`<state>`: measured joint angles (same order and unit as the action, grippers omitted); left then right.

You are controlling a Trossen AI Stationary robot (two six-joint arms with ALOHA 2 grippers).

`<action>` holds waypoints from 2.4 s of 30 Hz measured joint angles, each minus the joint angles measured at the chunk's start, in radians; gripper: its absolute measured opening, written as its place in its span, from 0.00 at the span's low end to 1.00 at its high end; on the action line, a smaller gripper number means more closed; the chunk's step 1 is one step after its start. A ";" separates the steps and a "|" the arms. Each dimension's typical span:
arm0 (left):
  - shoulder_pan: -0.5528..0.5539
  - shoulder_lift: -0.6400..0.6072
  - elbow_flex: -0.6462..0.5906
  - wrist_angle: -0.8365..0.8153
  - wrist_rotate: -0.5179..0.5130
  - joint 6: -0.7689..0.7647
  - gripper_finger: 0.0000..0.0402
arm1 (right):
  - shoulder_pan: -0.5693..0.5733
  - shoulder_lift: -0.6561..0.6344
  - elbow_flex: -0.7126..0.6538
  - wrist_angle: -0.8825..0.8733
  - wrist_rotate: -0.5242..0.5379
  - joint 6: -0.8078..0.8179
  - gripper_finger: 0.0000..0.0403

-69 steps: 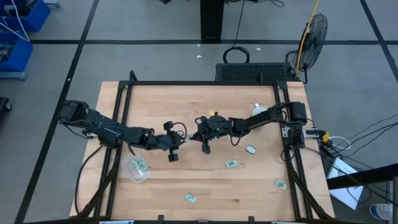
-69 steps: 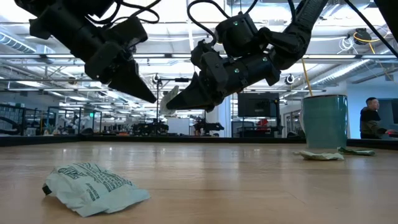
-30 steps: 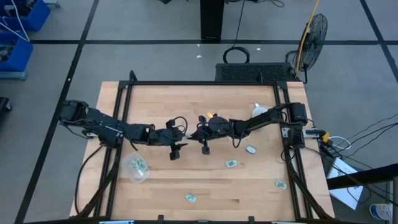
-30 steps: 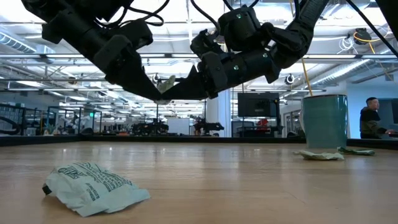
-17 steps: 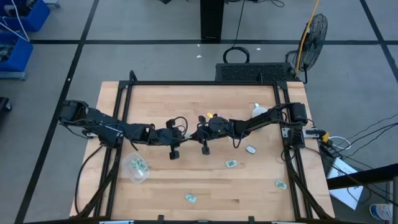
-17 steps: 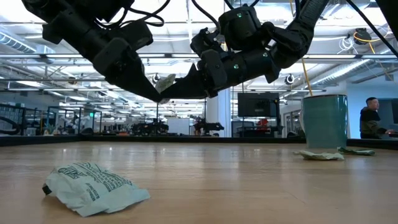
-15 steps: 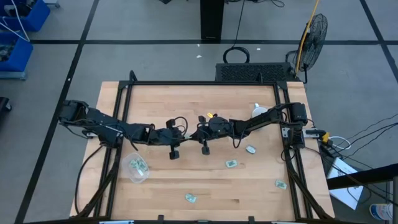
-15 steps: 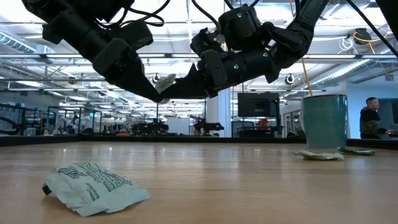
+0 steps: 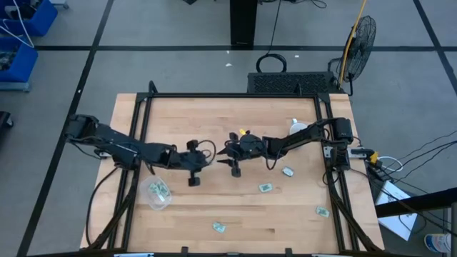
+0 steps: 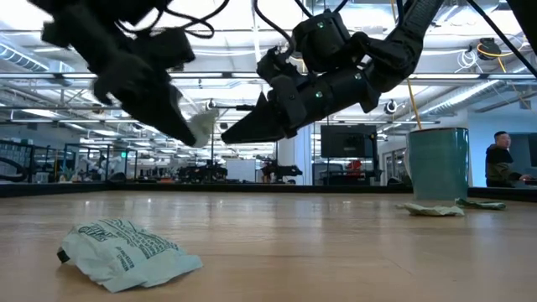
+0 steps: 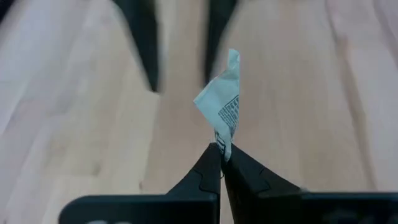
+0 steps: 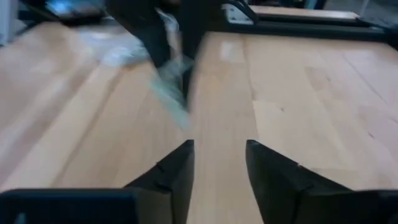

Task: Pick and place Stevia / Truvia into bins
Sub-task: Put the stevia packet into the transparent container

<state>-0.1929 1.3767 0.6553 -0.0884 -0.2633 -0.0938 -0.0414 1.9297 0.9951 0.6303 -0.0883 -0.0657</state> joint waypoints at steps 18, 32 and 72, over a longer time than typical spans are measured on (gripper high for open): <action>-0.495 -0.147 0.207 -1.070 0.367 -1.178 0.04 | -0.001 0.000 0.000 -0.060 0.013 -0.002 0.42; -0.567 -0.146 0.117 -1.032 0.297 -1.418 0.19 | -0.001 0.000 0.000 -0.060 0.013 -0.032 0.42; -0.226 -0.146 0.117 -0.379 -0.037 -0.326 0.29 | 0.415 -0.583 -0.024 -1.555 0.326 0.835 0.39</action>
<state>-0.4192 1.2304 0.7719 -0.4671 -0.3004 -0.4194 0.3732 1.3466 0.9707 -0.9245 0.2374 0.7692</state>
